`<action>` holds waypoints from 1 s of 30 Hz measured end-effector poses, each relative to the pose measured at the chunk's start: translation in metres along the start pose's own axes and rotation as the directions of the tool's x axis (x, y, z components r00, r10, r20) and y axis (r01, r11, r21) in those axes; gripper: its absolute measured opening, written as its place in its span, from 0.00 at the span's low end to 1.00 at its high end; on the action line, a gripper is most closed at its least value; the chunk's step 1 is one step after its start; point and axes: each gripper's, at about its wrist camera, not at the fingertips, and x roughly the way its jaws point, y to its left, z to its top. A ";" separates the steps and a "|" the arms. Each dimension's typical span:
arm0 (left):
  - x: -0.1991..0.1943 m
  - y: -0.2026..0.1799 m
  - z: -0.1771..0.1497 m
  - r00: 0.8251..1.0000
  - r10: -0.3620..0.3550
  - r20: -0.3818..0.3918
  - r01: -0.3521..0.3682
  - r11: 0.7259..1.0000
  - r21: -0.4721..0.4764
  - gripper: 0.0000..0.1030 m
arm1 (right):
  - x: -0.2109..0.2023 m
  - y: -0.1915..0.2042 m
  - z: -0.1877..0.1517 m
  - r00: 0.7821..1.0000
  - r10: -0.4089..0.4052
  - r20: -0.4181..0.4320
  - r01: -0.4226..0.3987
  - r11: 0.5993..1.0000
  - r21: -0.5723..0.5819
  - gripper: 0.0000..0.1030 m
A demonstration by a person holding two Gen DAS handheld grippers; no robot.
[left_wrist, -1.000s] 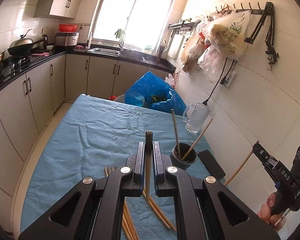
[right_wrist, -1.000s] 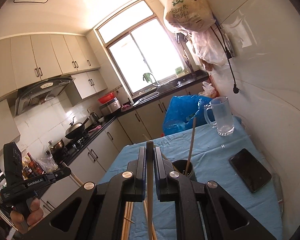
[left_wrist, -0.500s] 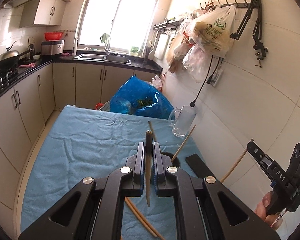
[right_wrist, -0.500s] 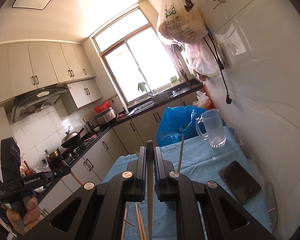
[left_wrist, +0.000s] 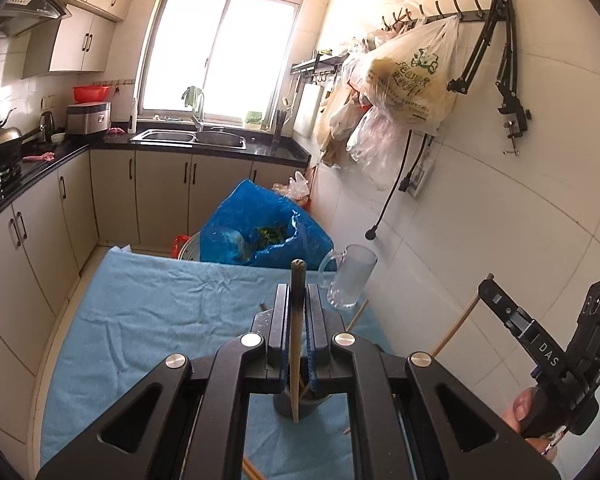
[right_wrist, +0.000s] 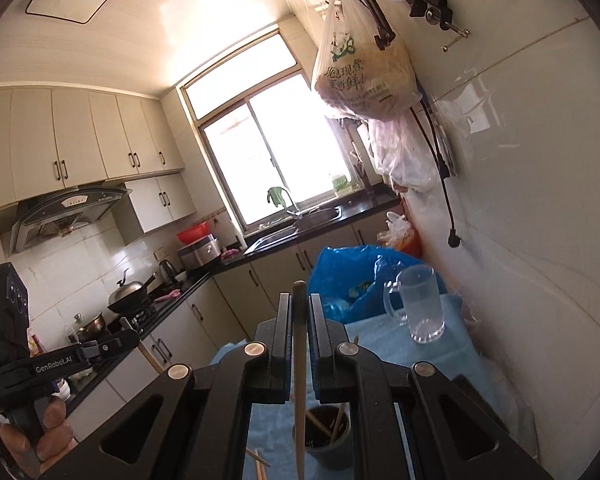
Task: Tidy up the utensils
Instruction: 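Lower the chopstick into the black cup and open the grippers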
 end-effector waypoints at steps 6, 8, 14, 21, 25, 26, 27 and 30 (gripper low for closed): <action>0.024 -0.002 0.013 1.000 -0.002 0.004 0.003 1.000 -0.022 0.06 | 0.024 -0.006 0.018 1.000 -0.012 0.012 0.012 1.000 0.009 0.08; 0.035 -0.003 0.013 1.000 0.001 -0.002 -0.001 1.000 -0.028 0.06 | 0.033 -0.008 0.021 0.999 -0.031 0.019 0.031 1.000 0.001 0.08; 0.071 0.001 0.003 0.999 0.007 -0.041 -0.009 0.999 -0.049 0.06 | 0.066 -0.023 0.015 0.998 -0.054 -0.015 0.054 0.998 0.016 0.08; 0.099 0.013 -0.014 0.995 0.020 -0.097 -0.026 0.998 -0.063 0.06 | 0.102 -0.044 -0.006 0.993 -0.070 -0.095 0.075 0.996 0.049 0.08; 0.107 0.017 -0.019 0.993 0.023 -0.116 -0.030 0.997 -0.066 0.06 | 0.114 -0.049 -0.015 0.989 -0.077 -0.127 0.083 0.995 0.050 0.08; 0.109 0.018 -0.021 0.992 0.022 -0.121 -0.031 0.997 -0.068 0.06 | 0.118 -0.051 -0.017 0.987 -0.074 -0.141 0.082 0.995 0.049 0.08; 0.111 0.019 -0.023 0.992 0.022 -0.128 -0.031 0.997 -0.069 0.06 | 0.120 -0.051 -0.020 0.986 -0.073 -0.152 0.081 0.996 0.049 0.08; 0.116 0.020 -0.025 0.989 0.018 -0.146 -0.028 0.997 -0.068 0.06 | 0.128 -0.052 -0.028 0.980 -0.074 -0.183 0.084 0.996 0.043 0.08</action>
